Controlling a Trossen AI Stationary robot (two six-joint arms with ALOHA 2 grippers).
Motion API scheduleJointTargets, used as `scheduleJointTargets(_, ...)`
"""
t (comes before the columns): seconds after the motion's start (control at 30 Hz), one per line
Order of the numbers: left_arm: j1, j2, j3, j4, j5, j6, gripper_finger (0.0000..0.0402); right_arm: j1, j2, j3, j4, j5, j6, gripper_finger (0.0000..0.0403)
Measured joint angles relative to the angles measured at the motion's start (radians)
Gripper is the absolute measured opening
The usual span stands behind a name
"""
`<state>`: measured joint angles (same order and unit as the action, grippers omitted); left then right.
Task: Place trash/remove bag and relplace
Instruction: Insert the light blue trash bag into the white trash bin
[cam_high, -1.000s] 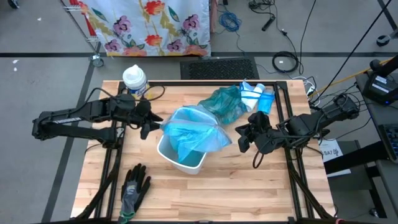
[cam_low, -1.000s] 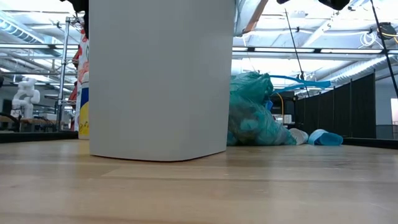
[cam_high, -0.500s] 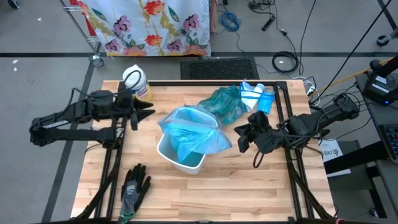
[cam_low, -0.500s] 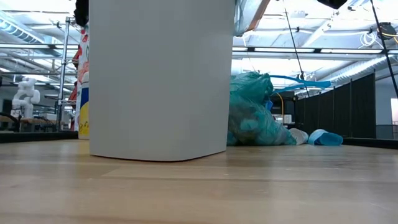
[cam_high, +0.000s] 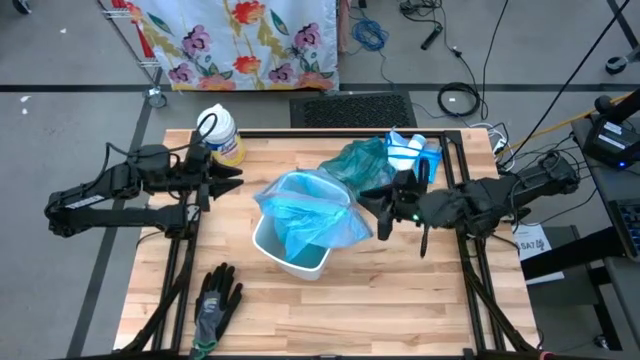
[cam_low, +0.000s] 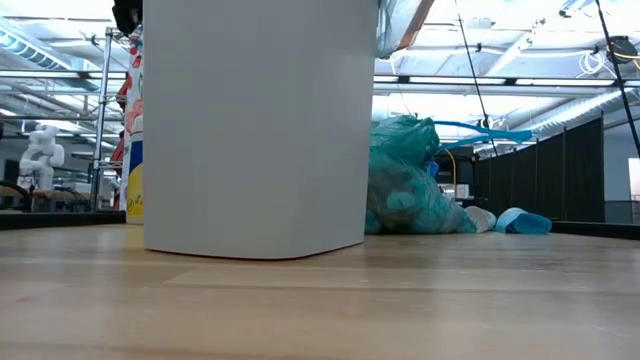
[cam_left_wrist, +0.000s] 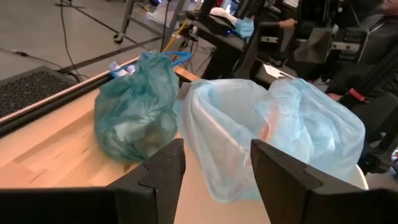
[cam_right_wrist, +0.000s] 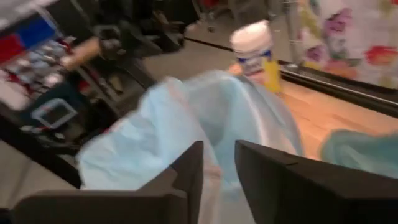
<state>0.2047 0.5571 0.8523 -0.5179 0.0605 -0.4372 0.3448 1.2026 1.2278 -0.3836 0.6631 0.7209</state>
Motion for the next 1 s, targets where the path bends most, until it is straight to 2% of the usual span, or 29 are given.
scheduleJointTargets(0.1,0.0,0.0,0.0,-0.001,0.016,-0.002,0.0185,-0.058,0.015,0.003,0.06,-0.112,-0.035,0.0113)
scheduleJointTargets(0.27,0.0,0.0,0.0,-0.026,0.027,-0.003,0.0185,-0.155,0.031,0.002,0.043,-0.302,-0.041,0.0156)
scheduleJointTargets(0.37,0.0,0.0,0.0,-0.034,0.053,-0.003,0.0185,-0.198,0.031,0.002,0.026,-0.41,0.011,0.0165)
scheduleJointTargets(0.53,0.0,0.0,0.0,-0.08,0.068,-0.006,0.0185,-0.225,0.036,0.002,0.026,-0.583,0.106,0.0159)
scheduleJointTargets(0.83,0.0,0.0,0.0,-0.104,0.068,-0.002,0.0185,-0.21,0.107,0.01,0.097,-0.672,0.179,0.0138)
scheduleJointTargets(1.0,0.0,0.0,0.0,-0.104,0.068,-0.002,0.0185,-0.205,0.209,0.14,0.115,-0.675,0.1,0.0127)
